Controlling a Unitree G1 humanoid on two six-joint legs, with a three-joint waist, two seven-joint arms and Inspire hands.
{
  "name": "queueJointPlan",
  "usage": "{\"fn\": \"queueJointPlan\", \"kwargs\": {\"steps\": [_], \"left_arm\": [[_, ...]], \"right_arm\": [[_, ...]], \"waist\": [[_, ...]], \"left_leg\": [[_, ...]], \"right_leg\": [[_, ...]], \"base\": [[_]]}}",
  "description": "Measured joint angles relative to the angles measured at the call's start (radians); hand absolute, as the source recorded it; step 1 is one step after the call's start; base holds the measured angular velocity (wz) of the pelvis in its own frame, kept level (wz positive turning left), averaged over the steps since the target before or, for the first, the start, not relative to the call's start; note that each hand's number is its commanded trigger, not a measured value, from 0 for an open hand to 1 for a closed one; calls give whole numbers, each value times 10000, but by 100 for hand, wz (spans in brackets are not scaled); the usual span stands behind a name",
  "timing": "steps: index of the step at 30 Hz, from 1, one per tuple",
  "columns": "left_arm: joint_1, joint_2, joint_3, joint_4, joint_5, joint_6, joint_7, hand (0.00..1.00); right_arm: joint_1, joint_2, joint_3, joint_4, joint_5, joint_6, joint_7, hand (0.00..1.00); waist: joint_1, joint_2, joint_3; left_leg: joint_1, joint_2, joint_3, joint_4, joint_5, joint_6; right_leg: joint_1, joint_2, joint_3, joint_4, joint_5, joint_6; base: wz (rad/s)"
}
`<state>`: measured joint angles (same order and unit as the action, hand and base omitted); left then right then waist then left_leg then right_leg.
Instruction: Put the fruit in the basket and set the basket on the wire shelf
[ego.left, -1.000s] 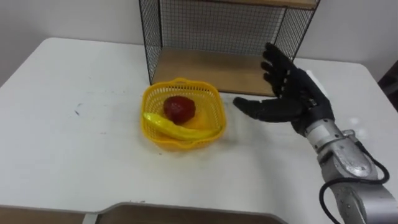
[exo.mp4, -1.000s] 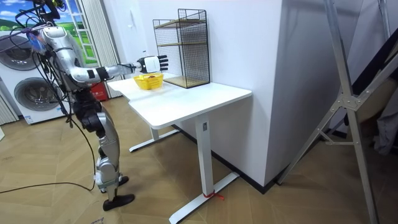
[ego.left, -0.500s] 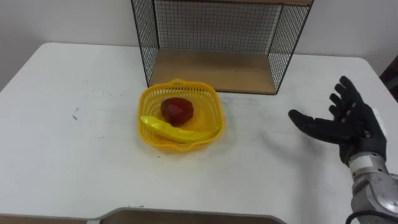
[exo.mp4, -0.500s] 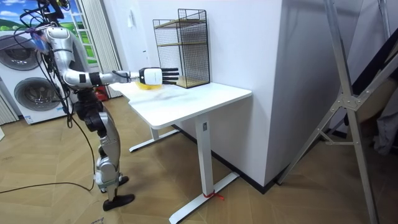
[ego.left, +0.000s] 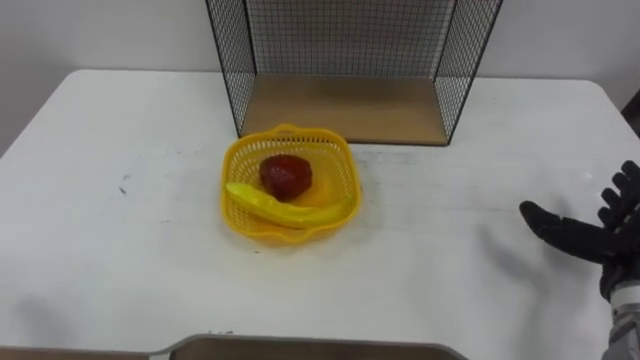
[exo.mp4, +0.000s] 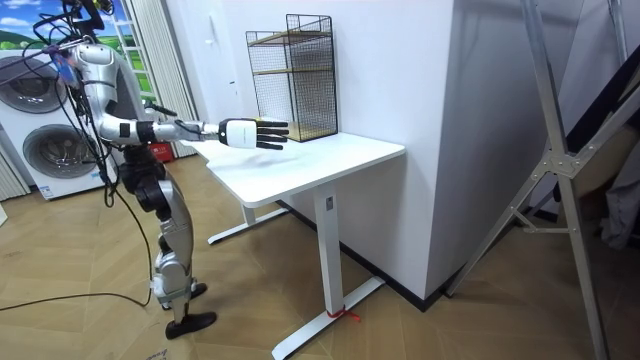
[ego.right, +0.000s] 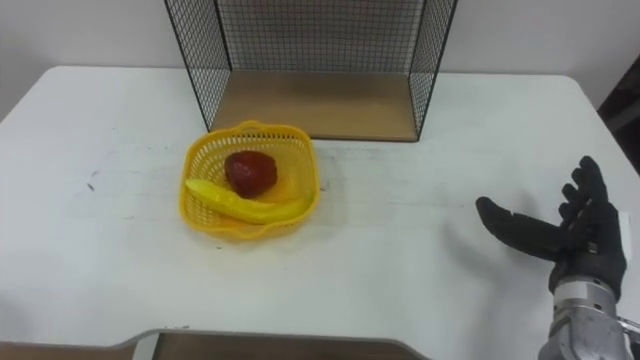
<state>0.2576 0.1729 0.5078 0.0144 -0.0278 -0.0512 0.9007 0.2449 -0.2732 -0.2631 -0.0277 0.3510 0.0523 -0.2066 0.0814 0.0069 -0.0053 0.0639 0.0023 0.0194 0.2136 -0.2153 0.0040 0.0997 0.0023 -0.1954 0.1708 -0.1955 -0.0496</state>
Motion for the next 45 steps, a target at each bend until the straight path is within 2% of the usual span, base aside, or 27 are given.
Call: {"fn": "queueJointPlan", "kwargs": {"steps": [5,8,10,14,18,20,22,27,30,36,40,45], "left_arm": [[-328,0,-114,-488,417,-38,-9,0],[-480,-1,-312,-901,351,-254,-408,0],[-475,-1,-607,-1288,-52,-452,-939,0],[-478,-3,-1352,-1408,-971,-460,-1834,0],[-475,-26,-2562,-1388,-2569,-456,-3509,0],[-471,-52,-3102,-1365,-3349,-448,-4191,0],[-476,-50,-3844,-1323,-4093,-434,-5161,0],[-606,-45,-4710,-1170,-4634,-408,-6705,0],[-765,-64,-4927,-852,-4978,-359,-7302,0],[-777,-77,-5215,-54,-5317,-185,-7869,0],[-775,-241,-5211,279,-5583,41,-8451,0],[-776,-435,-5218,279,-5713,83,-8778,0]], "right_arm": [[23,26,66,-29,-47,-227,44,0],[13,129,70,-29,-105,-470,284,0],[15,251,113,-27,-113,-518,542,0],[14,276,455,-17,-28,-518,852,0],[-3,376,1058,37,380,-531,1397,0],[-11,421,1381,168,559,-532,1664,0],[-137,438,1771,244,868,-533,2062,0],[-465,534,2149,590,1198,-532,2478,0],[-580,861,2234,594,1628,-533,2574,0],[-665,990,2739,683,2713,-531,2961,0],[-689,1176,2856,705,3126,-501,3314,0],[-772,1221,2928,704,3762,-501,3414,0]], "waist": [[-101,-9,15],[-99,-4,20],[-129,-48,59],[-268,-95,96],[-253,-219,159],[-252,-255,158],[-392,-256,175],[-530,-285,192],[-606,-275,195],[-738,-226,221],[-699,-213,228],[-667,-210,220]], "left_leg": [[-17,-5,-7,-2,0,0],[-5,-7,17,-14,0,0],[1,-7,50,-18,0,0],[3,-8,77,-31,0,0],[150,16,205,-121,1,0],[174,22,279,-110,1,1],[155,11,284,-111,1,1],[195,23,320,-113,1,1],[202,40,336,-119,1,1],[250,39,414,-145,1,1],[260,72,595,-136,0,1],[174,67,607,-93,0,2]], "right_leg": [[-13,2,8,-3,1,0],[-7,2,32,-4,1,0],[-5,4,31,-16,1,1],[0,-5,10,-20,1,1],[48,16,133,-6,1,1],[72,10,173,-5,2,3],[41,-6,192,3,17,24],[30,-3,271,30,22,31],[31,17,282,30,25,25],[26,11,305,46,27,27],[-41,6,328,152,29,27],[-138,9,436,197,35,26]], "base": [[0],[0],[0],[0],[-9],[-12],[0],[-6],[-1],[-1],[-7],[-1]]}}
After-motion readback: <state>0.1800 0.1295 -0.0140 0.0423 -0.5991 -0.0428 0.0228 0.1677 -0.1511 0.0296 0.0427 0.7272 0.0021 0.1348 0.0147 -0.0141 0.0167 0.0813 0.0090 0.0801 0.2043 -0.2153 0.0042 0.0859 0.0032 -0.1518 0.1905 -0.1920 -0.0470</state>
